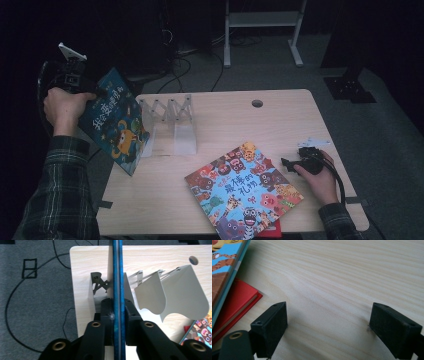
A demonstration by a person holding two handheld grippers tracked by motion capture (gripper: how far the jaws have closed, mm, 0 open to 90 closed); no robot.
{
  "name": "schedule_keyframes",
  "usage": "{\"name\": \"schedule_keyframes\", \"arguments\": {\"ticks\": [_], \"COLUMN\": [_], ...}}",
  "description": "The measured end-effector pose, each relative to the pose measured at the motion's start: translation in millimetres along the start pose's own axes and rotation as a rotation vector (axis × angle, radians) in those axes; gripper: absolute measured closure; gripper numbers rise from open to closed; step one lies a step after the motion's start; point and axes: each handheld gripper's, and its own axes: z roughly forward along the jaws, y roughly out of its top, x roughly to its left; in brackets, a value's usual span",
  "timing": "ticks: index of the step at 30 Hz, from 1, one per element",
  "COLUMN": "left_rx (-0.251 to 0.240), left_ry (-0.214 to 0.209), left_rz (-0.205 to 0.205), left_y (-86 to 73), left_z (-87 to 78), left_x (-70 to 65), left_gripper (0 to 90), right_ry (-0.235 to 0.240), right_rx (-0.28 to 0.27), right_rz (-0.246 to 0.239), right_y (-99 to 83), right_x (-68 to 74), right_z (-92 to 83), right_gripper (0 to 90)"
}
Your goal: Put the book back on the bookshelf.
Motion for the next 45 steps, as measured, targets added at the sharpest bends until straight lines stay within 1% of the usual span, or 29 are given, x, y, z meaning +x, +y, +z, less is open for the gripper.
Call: {"name": "schedule_keyframes", "arguments": {"ticks": [3, 6, 10, 12, 14, 17, 19, 23, 25, 28, 31, 36, 38, 39, 40, 45], "left_rx": [0.004, 0.004, -0.002, 0.0, -0.003, -0.013, -0.014, -0.023, -0.026, -0.034, -0.034, -0.036, -0.045, -0.056, -0.068, -0.069], "left_ry": [-0.005, 0.014, 0.001, 0.011, 0.002, 0.01, 0.007, 0.01, 0.02, 0.013, 0.02, 0.035, 0.044, 0.041, 0.022, 0.017], "left_rz": [0.005, 0.011, 0.01, 0.01, 0.012, 0.018, 0.017, 0.023, 0.025, 0.021, 0.027, 0.03, 0.032, 0.036, 0.032, 0.045], "left_y": [0.0, -1.4, -2.8, -3.7, -4.1, -6.0, -7.6, -10.6, -11.8, -13.2, -14.5, -14.6, -15.4, -15.8, -16.1, -16.1], "left_z": [-0.5, -2.0, -3.8, -4.4, -5.5, -7.8, -9.0, -11.3, -12.4, -15.6, -17.6, -25.6, -29.2, -32.6, -35.2, -38.4], "left_x": [0.1, 0.0, 3.4, 4.1, 5.9, 7.8, 9.3, 11.8, 13.7, 17.5, 18.6, 20.0, 20.9, 21.5, 20.9, 17.1], "left_gripper": [72.3, 67.5, 65.3, 63.3, 60.7, 58.6, 56.7, 56.2, 54.8, 53.9, 53.8, 52.9, 52.5, 52.5, 53.1, 56.4], "right_ry": [0.0, 0.0, -0.001, -0.001, -0.001, -0.001, -0.001, 0.0, -0.001, 0.0, -0.001, -0.001, -0.001, -0.001, -0.001, -0.001], "right_rx": [0.0, 0.0, -0.001, -0.001, 0.0, -0.001, 0.0, 0.0, 0.0, 0.0, -0.001, 0.0, 0.0, 0.0, -0.001, -0.001], "right_rz": [0.0, 0.0, 0.001, 0.001, 0.001, 0.001, 0.001, 0.001, 0.001, 0.002, -0.001, 0.001, 0.001, 0.0, 0.001, 0.001], "right_y": [-0.1, -0.1, -0.2, -0.2, -0.2, -0.2, -0.2, -0.3, -0.3, -0.2, -0.3, -0.2, -0.3, -0.3, -0.3, -0.2], "right_x": [0.1, 0.1, 0.2, 0.2, 0.3, 0.2, 0.3, 0.3, 0.3, 0.3, 0.2, 0.3, 0.3, 0.3, 0.3, 0.3], "right_z": [-0.1, -0.1, -0.1, -0.1, -0.2, -0.1, -0.2, -0.2, -0.3, -0.2, -0.2, -0.2, -0.2, -0.2, -0.2, -0.2], "right_gripper": [13.8, 13.8, 13.8, 13.8, 13.8, 13.8, 13.8, 13.8, 13.8, 13.8, 13.8, 13.8, 13.8, 13.8, 13.8, 13.8]}}
